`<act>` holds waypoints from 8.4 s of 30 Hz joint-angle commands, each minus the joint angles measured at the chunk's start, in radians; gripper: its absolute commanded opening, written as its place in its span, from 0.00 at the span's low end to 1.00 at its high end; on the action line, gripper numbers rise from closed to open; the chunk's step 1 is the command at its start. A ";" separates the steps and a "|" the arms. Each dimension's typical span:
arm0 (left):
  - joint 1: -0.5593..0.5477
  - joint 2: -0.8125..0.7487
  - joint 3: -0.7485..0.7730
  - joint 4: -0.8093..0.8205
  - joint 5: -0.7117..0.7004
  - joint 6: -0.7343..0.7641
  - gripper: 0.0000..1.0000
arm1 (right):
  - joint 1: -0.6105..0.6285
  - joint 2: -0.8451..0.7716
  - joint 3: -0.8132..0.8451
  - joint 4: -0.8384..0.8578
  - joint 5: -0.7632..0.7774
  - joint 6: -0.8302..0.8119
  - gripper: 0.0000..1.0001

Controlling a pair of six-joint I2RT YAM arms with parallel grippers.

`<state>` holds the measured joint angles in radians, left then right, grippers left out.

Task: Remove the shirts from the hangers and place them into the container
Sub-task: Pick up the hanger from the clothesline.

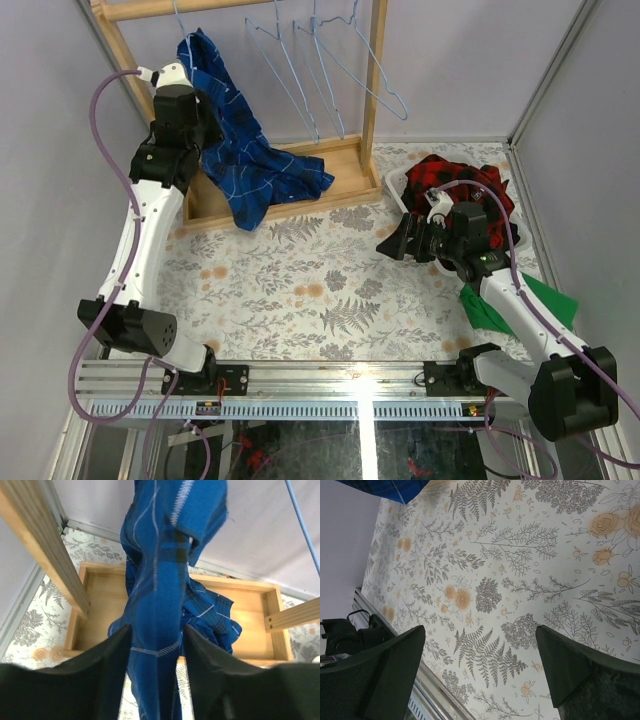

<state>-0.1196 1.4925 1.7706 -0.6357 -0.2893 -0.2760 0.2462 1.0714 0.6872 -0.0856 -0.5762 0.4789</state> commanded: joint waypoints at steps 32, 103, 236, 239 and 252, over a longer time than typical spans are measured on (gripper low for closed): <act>0.012 -0.177 -0.339 0.564 0.063 0.008 0.00 | 0.005 0.025 0.060 -0.021 0.018 -0.006 0.99; 0.011 -0.927 -0.880 0.510 0.459 -0.098 0.00 | 0.004 -0.051 -0.031 0.144 -0.009 -0.058 0.98; -0.553 -0.442 -1.099 1.208 0.793 -0.269 0.76 | 0.293 0.065 0.009 0.310 -0.564 -0.246 0.00; -0.572 -0.429 -1.100 1.214 0.781 -0.265 0.65 | 0.295 0.064 0.009 0.308 -0.558 -0.245 0.00; -0.610 -0.404 -1.118 1.198 0.720 -0.258 0.29 | 0.301 0.062 0.011 0.323 -0.551 -0.230 0.00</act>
<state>-0.7193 1.0809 0.6666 0.4755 0.4534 -0.5240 0.5343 1.1419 0.6422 0.1780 -1.1007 0.2333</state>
